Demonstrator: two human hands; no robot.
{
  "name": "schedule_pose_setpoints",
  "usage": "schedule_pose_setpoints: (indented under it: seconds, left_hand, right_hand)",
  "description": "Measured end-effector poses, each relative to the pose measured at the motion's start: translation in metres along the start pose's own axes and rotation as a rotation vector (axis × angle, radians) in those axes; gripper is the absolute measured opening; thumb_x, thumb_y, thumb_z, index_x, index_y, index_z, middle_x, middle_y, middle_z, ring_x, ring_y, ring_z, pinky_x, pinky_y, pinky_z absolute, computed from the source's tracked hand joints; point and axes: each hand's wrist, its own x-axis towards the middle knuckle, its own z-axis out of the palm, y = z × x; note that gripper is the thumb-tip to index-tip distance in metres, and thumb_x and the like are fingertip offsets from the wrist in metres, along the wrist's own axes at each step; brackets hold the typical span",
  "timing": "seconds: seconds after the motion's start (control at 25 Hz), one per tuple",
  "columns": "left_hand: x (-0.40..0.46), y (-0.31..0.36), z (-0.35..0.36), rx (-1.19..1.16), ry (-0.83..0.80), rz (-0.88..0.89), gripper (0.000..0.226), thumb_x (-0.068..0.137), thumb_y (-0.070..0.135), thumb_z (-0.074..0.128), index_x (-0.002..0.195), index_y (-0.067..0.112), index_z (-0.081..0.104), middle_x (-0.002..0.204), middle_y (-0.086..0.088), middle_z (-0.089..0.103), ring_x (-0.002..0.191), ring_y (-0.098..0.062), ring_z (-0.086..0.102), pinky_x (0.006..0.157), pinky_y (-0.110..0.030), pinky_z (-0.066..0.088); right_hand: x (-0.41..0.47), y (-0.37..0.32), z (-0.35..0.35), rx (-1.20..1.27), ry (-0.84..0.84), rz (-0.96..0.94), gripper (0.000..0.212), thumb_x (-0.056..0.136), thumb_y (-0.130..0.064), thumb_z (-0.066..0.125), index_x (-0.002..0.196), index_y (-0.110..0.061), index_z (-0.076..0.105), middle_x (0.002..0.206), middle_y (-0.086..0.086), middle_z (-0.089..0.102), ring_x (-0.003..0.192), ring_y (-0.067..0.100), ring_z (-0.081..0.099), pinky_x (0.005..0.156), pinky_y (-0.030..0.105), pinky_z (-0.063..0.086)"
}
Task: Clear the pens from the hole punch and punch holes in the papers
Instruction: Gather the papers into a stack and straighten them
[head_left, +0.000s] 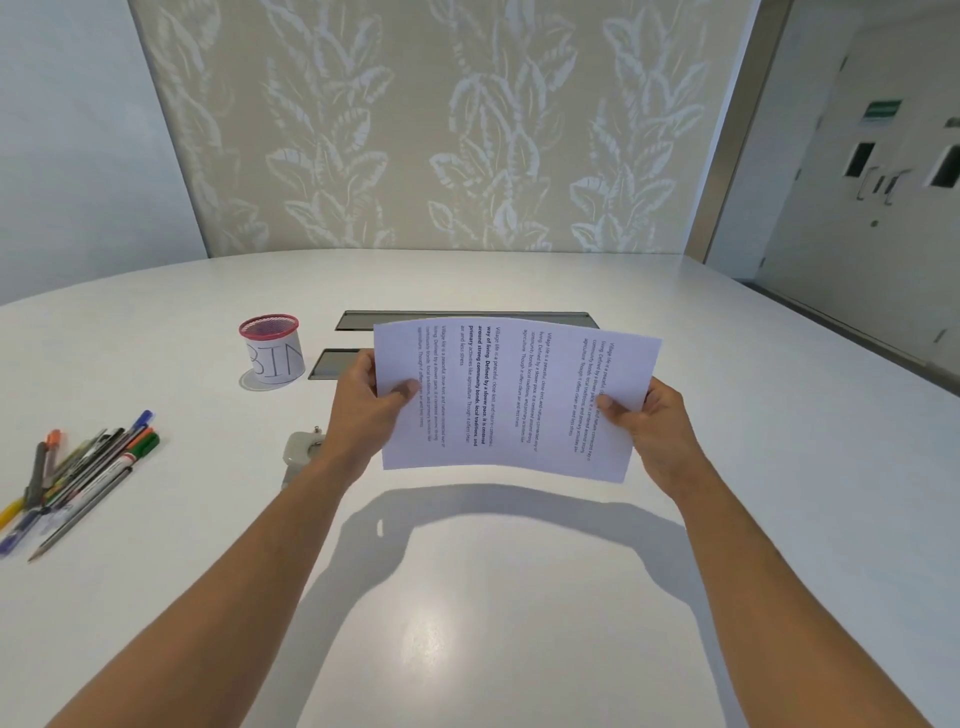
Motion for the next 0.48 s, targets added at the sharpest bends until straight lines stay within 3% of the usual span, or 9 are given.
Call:
schedule_pose_setpoints:
  seconds: [0.24,0.48]
  left_hand:
    - [-0.003,-0.007,0.010,0.041,0.063,0.060,0.030,0.093,0.009,0.062,0.116,0.024,0.050,0.112,0.003,0.063,0.097,-0.019,0.065,0.070,-0.030,0.057]
    - [-0.015,-0.036,0.010,0.114,0.060,0.032,0.030,0.091,0.006,0.060,0.118,0.018,0.053,0.113,-0.004,0.063,0.104,-0.024,0.063,0.081,-0.042,0.057]
  right_hand:
    - [0.000,0.004,0.013,-0.058,0.102,-0.026,0.025,0.089,-0.004,0.067,0.113,-0.004,0.065,0.110,0.008,0.072,0.089,0.024,0.071,0.074,0.034,0.057]
    - [-0.016,0.027,0.021,-0.147,0.130,0.059,0.020,0.088,-0.003,0.068,0.106,-0.012,0.065,0.100,0.000,0.071,0.090,0.020,0.070,0.081,0.037,0.057]
